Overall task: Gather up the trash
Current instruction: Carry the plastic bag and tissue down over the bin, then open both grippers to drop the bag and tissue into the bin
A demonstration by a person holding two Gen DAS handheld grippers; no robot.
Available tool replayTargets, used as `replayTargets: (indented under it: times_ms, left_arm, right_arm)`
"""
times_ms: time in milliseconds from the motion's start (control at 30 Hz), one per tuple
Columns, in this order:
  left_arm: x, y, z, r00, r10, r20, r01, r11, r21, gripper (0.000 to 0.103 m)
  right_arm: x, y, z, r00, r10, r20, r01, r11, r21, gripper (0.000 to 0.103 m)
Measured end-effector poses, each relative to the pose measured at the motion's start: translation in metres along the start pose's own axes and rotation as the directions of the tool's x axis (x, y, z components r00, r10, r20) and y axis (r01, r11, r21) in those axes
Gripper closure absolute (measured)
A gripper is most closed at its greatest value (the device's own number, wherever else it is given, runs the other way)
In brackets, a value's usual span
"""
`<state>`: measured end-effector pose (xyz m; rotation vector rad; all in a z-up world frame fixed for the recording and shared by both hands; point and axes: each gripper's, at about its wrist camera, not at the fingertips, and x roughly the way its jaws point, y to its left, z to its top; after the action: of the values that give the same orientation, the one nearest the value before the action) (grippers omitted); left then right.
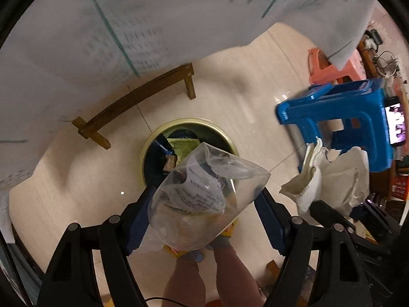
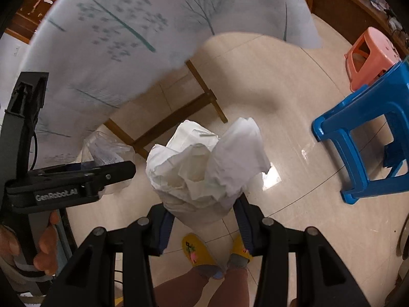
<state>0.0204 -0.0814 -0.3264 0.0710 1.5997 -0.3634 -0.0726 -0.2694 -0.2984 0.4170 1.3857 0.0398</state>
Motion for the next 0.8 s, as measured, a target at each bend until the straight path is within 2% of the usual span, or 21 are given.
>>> replayTargets:
  times_ms: [267, 367, 400, 633, 800]
  left_arm:
    - [0.041, 0.015, 0.001, 0.998, 0.045, -0.049, -0.047, 0.998, -0.035, 0.026]
    - [0.052, 0.019, 0.003, 0.995, 0.071, -0.067, -0.074, 0.997, -0.037, 0.014]
    - [0.052, 0.021, 0.002, 0.995, 0.080, -0.067, -0.083, 0.996, -0.036, 0.013]
    - [0.045, 0.026, -0.004, 0.991, 0.133, -0.022, -0.134, 0.991, -0.012, 0.013]
    - [0.034, 0.036, -0.013, 0.983, 0.181, 0.020, -0.180, 0.983, -0.032, 0.013]
  right_arm:
    - [0.036, -0.009, 0.000, 1.000, 0.002, -0.022, -0.002, 1.000, -0.005, 0.059]
    - [0.043, -0.008, 0.000, 1.000, 0.001, -0.028, -0.001, 1.000, -0.011, 0.059]
    - [0.045, -0.007, 0.000, 1.000, 0.001, -0.029, -0.002, 1.000, -0.015, 0.059]
    - [0.069, 0.005, 0.001, 0.999, -0.002, -0.051, -0.001, 0.998, -0.063, 0.058]
    - [0.097, 0.024, 0.001, 0.995, -0.008, -0.098, -0.002, 0.995, -0.099, 0.058]
